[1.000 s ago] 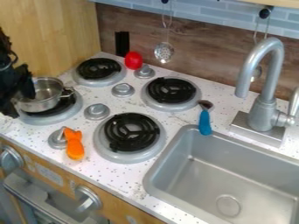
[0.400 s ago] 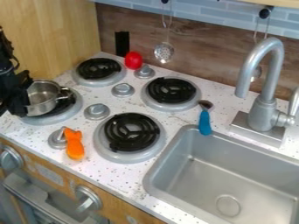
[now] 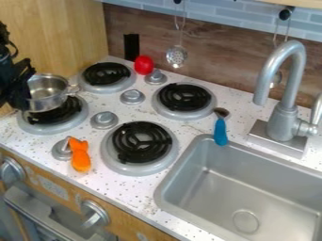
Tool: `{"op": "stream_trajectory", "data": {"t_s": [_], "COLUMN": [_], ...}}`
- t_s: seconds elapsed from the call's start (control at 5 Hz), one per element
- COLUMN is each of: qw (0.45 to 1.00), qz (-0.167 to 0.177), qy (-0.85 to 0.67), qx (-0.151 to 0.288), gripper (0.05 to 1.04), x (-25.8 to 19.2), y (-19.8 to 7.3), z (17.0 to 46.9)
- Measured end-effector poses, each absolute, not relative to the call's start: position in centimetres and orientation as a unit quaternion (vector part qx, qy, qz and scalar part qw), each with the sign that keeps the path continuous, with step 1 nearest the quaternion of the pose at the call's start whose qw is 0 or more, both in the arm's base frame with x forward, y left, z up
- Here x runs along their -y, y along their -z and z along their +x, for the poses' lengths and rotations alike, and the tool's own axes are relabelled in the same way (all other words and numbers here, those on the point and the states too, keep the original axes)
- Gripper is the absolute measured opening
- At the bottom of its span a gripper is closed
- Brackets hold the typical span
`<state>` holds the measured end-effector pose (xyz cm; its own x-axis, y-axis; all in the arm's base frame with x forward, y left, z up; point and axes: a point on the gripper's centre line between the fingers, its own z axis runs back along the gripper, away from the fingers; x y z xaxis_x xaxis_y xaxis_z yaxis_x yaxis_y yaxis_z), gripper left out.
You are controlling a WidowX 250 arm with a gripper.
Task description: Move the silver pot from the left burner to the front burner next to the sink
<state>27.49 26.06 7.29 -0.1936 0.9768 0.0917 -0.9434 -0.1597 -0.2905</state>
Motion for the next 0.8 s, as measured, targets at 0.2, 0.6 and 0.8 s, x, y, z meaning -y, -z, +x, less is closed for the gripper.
{"op": "stream_trajectory", "data": {"t_s": [0.2,0.6,0.8], "qw": [0.656,0.736,0.781], "qz": [-0.077,-0.092,-0.091], "qy": [-0.731,-0.654,-0.601], "qx": [0.171,0.150,0.145], "gripper": [0.091,0.091,0.091], "x": [-23.8,-16.1,-12.5], "y": [-10.0,-8.6,-6.3], "z": [27.8,27.5,28.7]}}
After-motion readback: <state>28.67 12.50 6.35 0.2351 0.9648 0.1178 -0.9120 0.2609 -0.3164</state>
